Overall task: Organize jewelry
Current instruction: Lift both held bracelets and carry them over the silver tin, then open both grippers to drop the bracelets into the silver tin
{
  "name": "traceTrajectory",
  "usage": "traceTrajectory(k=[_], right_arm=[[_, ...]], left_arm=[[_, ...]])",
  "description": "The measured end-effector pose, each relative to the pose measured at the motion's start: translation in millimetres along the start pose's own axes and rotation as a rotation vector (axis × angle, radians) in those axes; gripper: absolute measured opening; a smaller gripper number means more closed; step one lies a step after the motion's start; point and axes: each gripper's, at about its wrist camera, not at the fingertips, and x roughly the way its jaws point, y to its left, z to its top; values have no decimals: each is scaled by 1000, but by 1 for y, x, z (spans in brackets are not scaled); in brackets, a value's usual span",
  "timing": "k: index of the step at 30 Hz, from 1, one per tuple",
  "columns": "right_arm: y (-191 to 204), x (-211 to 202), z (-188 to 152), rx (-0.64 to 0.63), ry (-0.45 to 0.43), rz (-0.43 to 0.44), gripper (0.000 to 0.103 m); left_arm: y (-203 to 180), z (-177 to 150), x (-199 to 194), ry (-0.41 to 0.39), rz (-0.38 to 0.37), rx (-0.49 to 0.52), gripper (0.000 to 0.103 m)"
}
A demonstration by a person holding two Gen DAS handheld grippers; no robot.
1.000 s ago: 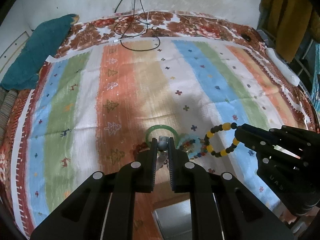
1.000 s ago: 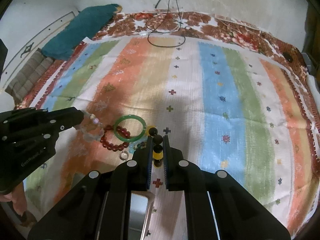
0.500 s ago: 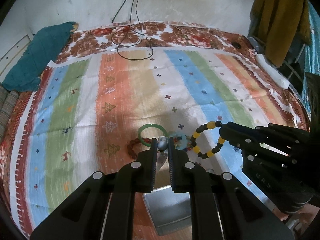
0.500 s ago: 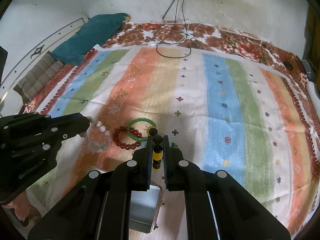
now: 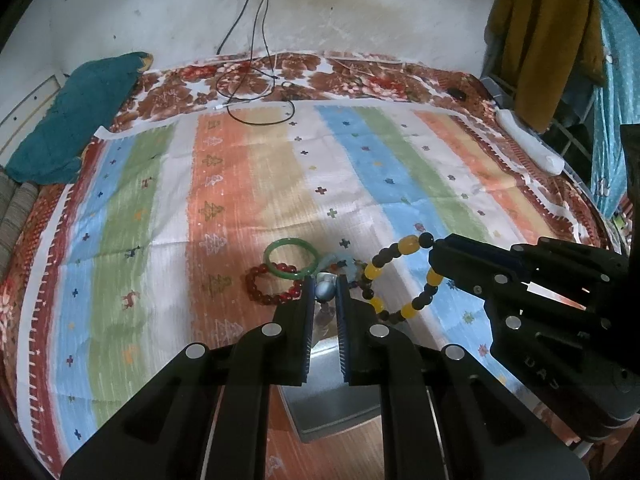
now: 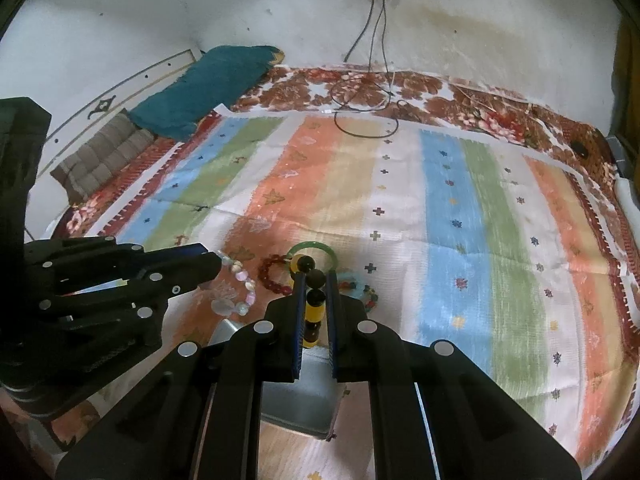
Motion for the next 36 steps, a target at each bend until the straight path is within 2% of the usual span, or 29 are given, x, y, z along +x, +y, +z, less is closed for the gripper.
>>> traceTrajectory(k=[17, 25, 26, 27, 29, 34, 36], right_arm=[[6, -13, -32, 10, 28, 10, 10], [8, -12, -36, 13, 49, 15, 11], [7, -12, -36, 23, 49, 6, 12], [5, -11, -36, 33, 51, -4, 18], [-1, -12, -34, 60, 46, -20, 32], [-13, -6, -34, 95, 67, -46, 34], [-16, -4, -33, 101, 74, -51, 37]], left_arm=[[-5, -33, -21, -8, -1, -5, 10], [-7, -41, -22, 0, -8, -12, 11], [-6, -42, -22, 2, -3, -20, 13], [-5, -43, -22, 4, 1, -28, 14], [-3, -43, -22, 5, 8, -37, 26], [5, -40, -21, 14, 31, -67, 34], [7, -39, -21, 14, 36, -75, 39]])
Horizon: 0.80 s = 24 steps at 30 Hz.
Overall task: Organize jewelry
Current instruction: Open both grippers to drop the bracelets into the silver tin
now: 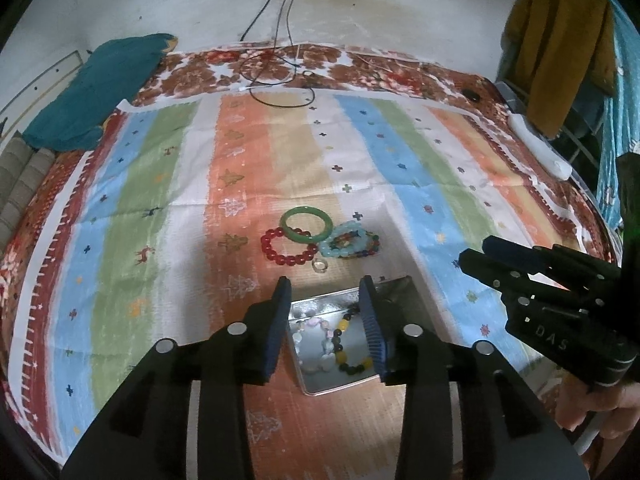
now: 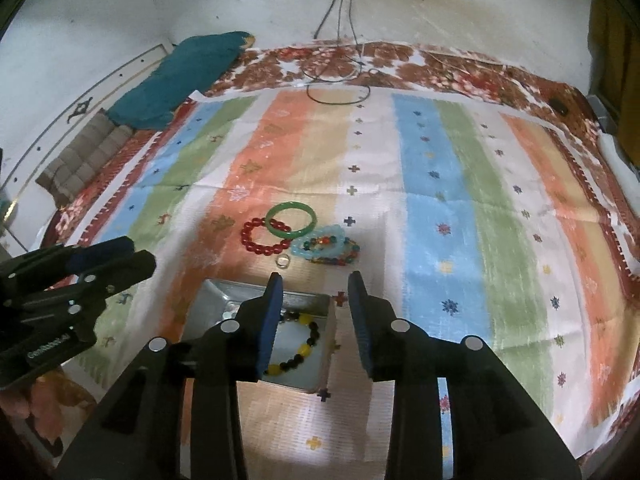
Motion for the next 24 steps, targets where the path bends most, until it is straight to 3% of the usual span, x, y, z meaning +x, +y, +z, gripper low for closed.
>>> traceTrajectory(k=[13, 17, 24], right_arm=[[0, 12, 4, -19, 38, -10, 49], [0, 18, 7, -18, 52, -16, 53], [-3, 31, 15, -8, 82, -27, 61]], left_arm=[[17, 14, 18, 27, 34, -40, 52], [21, 21, 27, 37, 47, -45, 62], [24, 32, 43, 53, 84, -37, 70]])
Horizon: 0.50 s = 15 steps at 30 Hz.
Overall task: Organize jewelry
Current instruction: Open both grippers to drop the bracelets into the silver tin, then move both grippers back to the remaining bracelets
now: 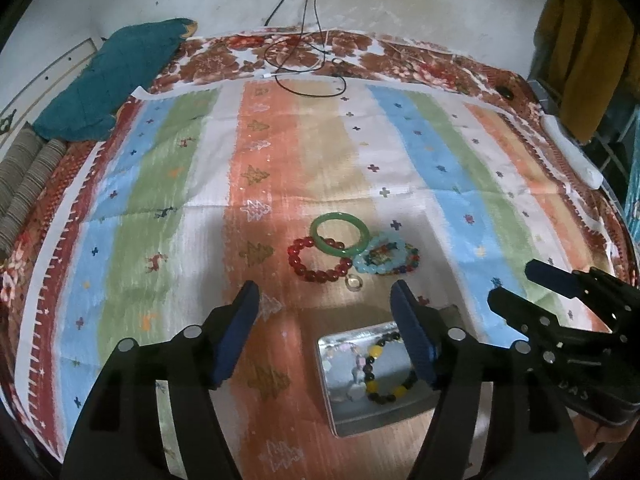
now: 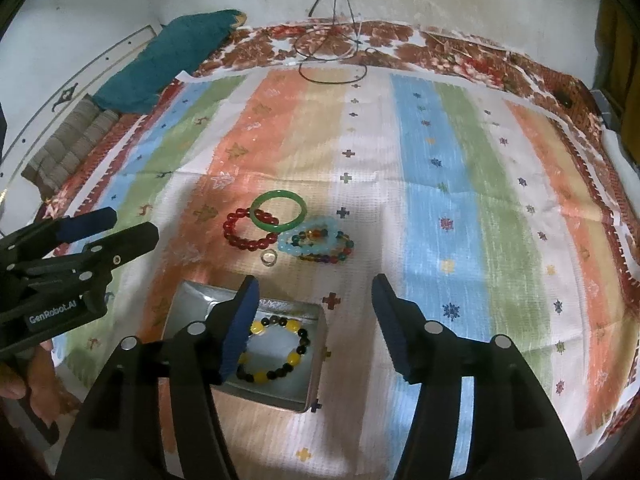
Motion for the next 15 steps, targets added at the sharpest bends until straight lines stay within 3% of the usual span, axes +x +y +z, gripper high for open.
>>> traceTrajectory(k=[8, 15], right_arm=[[-2, 17, 10, -7, 44, -16, 68], [-6, 40, 21, -8, 93, -24, 72]], left_arm=[[4, 14, 14, 16, 32, 10, 79], [8, 28, 35, 39, 59, 13, 80]])
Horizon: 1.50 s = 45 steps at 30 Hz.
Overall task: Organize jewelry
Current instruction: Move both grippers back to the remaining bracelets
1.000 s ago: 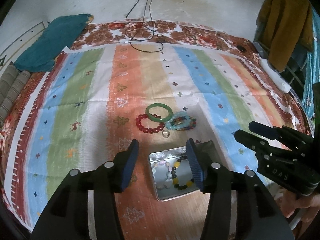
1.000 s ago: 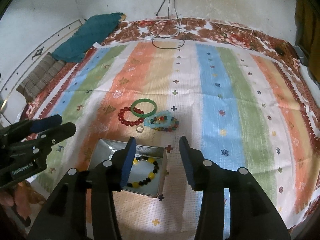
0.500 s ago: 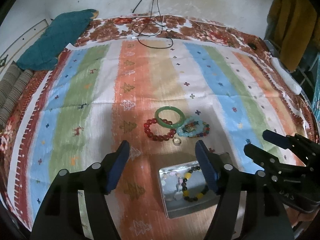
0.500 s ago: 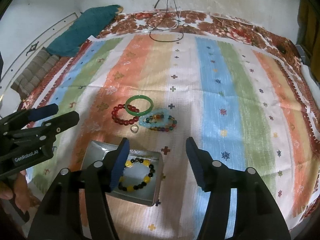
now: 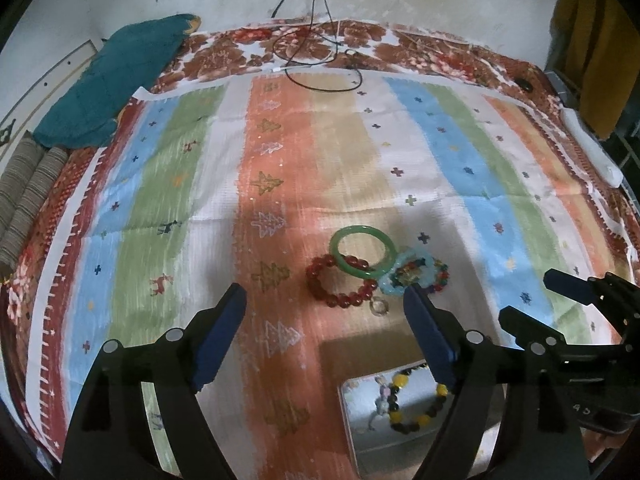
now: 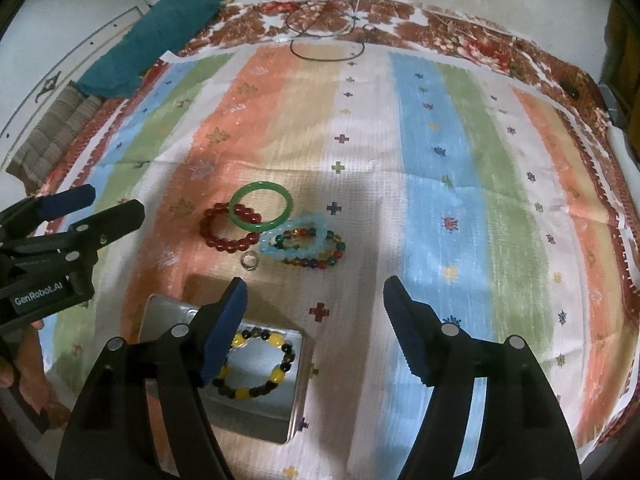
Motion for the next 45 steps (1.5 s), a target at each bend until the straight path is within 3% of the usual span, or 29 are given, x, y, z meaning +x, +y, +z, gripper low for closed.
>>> traceTrajectory(k=[8, 36, 45], right_arm=[[2, 13, 11, -25, 11, 3, 76], [-5, 81, 39, -65, 109, -29, 76], [-6, 100, 45, -67, 139, -33, 70]], left_arm=[[2, 11, 21, 19, 12, 9, 80], [4, 36, 93, 98, 6, 40, 79], [7, 42, 122, 152, 2, 44, 73]])
